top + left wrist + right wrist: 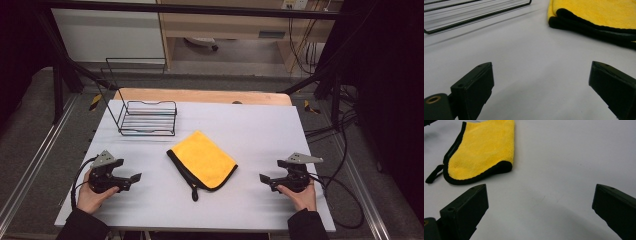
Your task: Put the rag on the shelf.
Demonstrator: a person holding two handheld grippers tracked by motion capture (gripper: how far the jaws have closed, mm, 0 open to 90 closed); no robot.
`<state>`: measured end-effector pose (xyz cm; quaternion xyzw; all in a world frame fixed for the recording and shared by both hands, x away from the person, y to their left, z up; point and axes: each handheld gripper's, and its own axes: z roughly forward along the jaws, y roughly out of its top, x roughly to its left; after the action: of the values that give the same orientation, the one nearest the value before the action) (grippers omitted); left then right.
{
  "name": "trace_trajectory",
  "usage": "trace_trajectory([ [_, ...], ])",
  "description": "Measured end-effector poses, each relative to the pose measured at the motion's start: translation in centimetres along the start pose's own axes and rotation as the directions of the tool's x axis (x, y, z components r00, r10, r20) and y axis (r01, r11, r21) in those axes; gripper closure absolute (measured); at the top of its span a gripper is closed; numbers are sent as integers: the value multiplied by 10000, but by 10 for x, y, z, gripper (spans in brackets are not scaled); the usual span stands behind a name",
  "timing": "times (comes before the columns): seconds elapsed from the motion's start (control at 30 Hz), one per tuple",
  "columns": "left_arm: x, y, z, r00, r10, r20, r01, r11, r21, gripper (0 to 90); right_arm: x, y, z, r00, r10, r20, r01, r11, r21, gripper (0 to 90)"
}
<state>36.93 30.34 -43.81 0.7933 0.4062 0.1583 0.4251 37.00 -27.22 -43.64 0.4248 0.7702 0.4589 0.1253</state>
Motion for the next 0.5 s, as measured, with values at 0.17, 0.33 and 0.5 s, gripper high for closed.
trace_trajectory([
  [0.17,-2,0,1,10000,28,-37,-28,10000,37,63,0,0,-1,9999,-108,74,109,9999,-29,11],
  [0.33,-4,0,0,10000,59,-65,-59,10000,6,69,10,3,3,9994,-319,98,319,9995,27,15],
  [0.5,-4,1,0,9999,105,-119,-104,9999,49,69,24,10,9,9981,-611,65,611,9981,109,28],
])
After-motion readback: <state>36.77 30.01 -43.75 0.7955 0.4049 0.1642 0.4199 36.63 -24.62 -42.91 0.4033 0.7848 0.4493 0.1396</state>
